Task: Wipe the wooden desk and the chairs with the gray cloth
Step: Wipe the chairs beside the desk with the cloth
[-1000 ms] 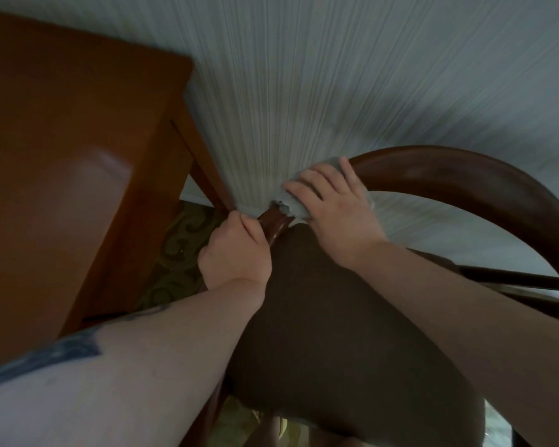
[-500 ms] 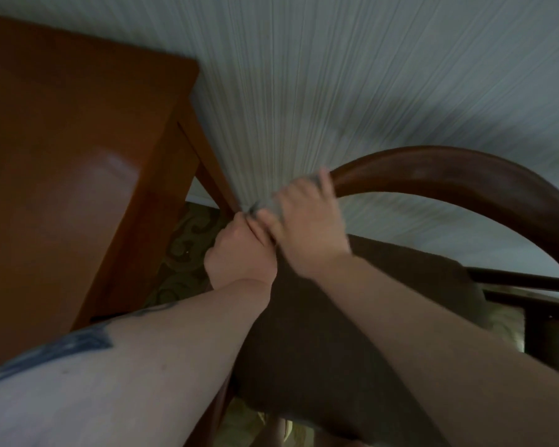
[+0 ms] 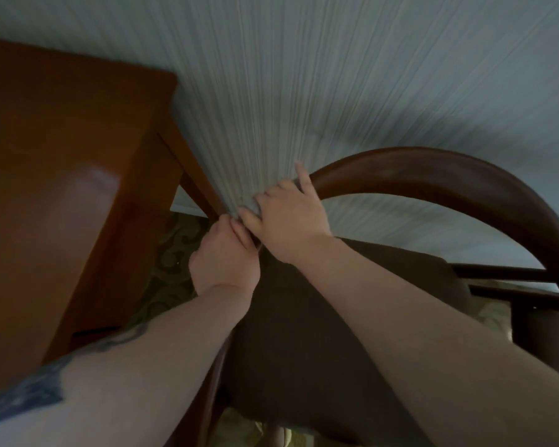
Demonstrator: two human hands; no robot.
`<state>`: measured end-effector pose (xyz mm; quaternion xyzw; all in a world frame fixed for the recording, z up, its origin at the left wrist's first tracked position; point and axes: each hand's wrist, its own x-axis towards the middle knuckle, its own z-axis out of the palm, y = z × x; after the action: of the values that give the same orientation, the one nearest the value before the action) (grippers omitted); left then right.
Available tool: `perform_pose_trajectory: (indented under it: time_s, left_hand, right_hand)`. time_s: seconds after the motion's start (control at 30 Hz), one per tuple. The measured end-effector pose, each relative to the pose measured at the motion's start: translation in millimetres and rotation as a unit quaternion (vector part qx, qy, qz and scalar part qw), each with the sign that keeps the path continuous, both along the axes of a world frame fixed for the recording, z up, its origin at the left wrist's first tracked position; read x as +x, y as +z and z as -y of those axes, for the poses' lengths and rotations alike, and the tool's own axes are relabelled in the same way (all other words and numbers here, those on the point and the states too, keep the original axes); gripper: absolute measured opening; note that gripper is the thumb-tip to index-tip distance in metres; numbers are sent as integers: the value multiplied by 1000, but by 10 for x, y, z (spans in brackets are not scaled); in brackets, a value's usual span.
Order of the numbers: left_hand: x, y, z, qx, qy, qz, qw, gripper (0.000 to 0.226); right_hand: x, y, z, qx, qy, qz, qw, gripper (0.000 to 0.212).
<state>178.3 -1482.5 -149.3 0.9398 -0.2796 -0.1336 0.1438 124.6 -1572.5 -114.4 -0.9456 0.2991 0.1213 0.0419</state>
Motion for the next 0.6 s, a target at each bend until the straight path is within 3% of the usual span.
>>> perform_pose_trajectory:
  time_s: [0.2, 0.3, 0.37, 0.43, 0.5, 0.6]
  left_hand:
    - [109, 186, 414, 33, -128, -42, 990, 31]
    - [1, 171, 724, 25, -188, -34, 981, 17]
    - [-76, 135, 758, 22, -177, -16, 984, 16]
    - [-124, 131, 735, 22, -153, 20, 988, 32]
    - [-149, 151, 729, 16, -138, 41, 989, 47]
    - [-140, 110, 759, 10, -127, 48, 991, 40]
  right_hand:
    - [-269, 4, 392, -80, -202, 49, 975, 56]
    - [-162, 9, 387, -43, -188, 55, 980, 55]
    - [-179, 46, 475, -25, -134, 47, 990, 54]
    - [-321, 122, 678, -29, -118, 18, 992, 51]
    - [-520, 177, 897, -37, -186, -10, 982, 43]
    - [-644, 203, 975, -76, -288, -15, 954, 45]
